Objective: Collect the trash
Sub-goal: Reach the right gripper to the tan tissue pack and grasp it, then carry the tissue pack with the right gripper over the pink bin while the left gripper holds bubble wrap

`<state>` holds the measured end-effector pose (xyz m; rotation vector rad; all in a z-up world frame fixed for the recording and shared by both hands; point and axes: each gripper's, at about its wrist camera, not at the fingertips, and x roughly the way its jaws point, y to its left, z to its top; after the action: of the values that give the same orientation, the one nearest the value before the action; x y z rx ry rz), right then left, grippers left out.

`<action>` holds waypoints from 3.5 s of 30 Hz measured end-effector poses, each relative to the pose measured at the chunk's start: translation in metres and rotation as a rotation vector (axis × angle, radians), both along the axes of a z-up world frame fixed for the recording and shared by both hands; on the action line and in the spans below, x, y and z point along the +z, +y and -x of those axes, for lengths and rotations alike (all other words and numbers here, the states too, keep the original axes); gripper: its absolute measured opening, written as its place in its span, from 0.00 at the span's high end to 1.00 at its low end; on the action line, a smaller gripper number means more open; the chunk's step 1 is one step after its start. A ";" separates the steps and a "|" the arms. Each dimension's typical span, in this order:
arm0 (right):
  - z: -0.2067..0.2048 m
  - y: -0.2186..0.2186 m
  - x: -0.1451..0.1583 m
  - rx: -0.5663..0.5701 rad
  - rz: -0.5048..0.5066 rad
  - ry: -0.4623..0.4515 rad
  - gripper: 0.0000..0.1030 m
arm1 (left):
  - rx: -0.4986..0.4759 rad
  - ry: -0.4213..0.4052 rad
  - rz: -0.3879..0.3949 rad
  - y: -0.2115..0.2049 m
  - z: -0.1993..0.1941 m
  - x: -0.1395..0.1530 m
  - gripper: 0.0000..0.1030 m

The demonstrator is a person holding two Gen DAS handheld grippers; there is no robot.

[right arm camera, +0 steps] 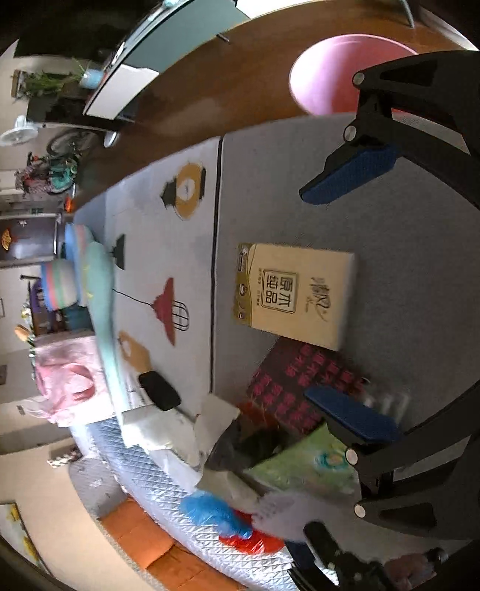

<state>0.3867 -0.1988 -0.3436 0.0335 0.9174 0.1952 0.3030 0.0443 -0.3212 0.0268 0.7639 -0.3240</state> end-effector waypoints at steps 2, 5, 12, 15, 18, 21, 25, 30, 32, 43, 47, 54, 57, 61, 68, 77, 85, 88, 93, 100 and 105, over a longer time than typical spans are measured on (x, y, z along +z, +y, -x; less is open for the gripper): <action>-0.003 0.002 -0.003 0.016 -0.001 0.011 0.25 | -0.013 0.032 0.040 0.004 -0.001 -0.002 0.70; -0.003 -0.006 -0.004 -0.023 -0.018 0.048 0.48 | -0.025 0.029 -0.005 -0.001 0.004 0.002 0.82; 0.034 -0.012 0.022 -0.053 -0.066 0.021 0.50 | -0.049 0.024 -0.050 -0.009 0.032 0.020 0.86; 0.056 -0.007 0.039 -0.034 -0.080 0.000 0.50 | -0.029 0.048 -0.029 -0.007 0.047 0.033 0.87; 0.090 0.002 0.065 0.004 -0.094 -0.049 0.50 | 0.041 0.110 0.013 -0.001 0.060 0.046 0.87; 0.124 0.003 0.084 0.022 -0.116 -0.087 0.50 | 0.065 0.100 -0.022 -0.008 0.082 0.059 0.87; 0.166 0.001 0.101 0.034 -0.163 -0.116 0.50 | 0.084 0.110 0.006 -0.016 0.114 0.076 0.88; 0.193 -0.010 0.120 0.048 -0.200 -0.164 0.50 | 0.102 0.089 0.002 -0.032 0.142 0.106 0.88; 0.200 -0.016 0.127 0.056 -0.204 -0.189 0.50 | 0.103 0.070 -0.004 -0.038 0.150 0.118 0.88; 0.208 -0.065 0.158 0.034 -0.278 -0.289 0.50 | 0.035 0.002 -0.053 -0.097 0.147 0.162 0.88; 0.204 -0.080 0.163 0.030 -0.298 -0.301 0.50 | -0.005 0.000 -0.070 -0.119 0.137 0.170 0.88; 0.180 -0.099 0.161 0.026 -0.312 -0.303 0.50 | -0.039 0.081 -0.113 -0.153 0.105 0.162 0.88; 0.165 -0.109 0.154 0.012 -0.318 -0.283 0.50 | -0.058 0.114 -0.149 -0.166 0.089 0.162 0.88; 0.149 -0.125 0.148 -0.012 -0.339 -0.272 0.50 | -0.087 0.099 -0.177 -0.184 0.075 0.170 0.88; 0.139 -0.160 0.142 -0.091 -0.365 -0.278 0.50 | -0.151 0.126 -0.187 -0.227 0.061 0.155 0.88; 0.140 -0.205 0.129 -0.186 -0.336 -0.263 0.50 | -0.209 0.143 -0.174 -0.278 0.036 0.148 0.88; 0.143 -0.236 0.132 -0.243 -0.318 -0.287 0.50 | -0.227 0.120 -0.118 -0.309 0.022 0.149 0.88; 0.141 -0.247 0.131 -0.259 -0.306 -0.288 0.50 | -0.249 0.112 -0.122 -0.325 0.017 0.145 0.88; 0.133 -0.273 0.115 -0.298 -0.298 -0.247 0.50 | -0.288 0.125 -0.126 -0.354 0.006 0.131 0.88; 0.116 -0.302 0.084 -0.372 -0.286 -0.116 0.50 | -0.327 0.145 -0.127 -0.393 -0.013 0.101 0.88; 0.107 -0.327 0.066 -0.416 -0.275 -0.069 0.50 | -0.356 0.171 -0.148 -0.420 -0.026 0.074 0.88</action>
<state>0.2798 -0.5254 -0.2774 0.4655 0.7903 -0.0665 0.3289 -0.3756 -0.2468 0.2794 0.9527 -0.6129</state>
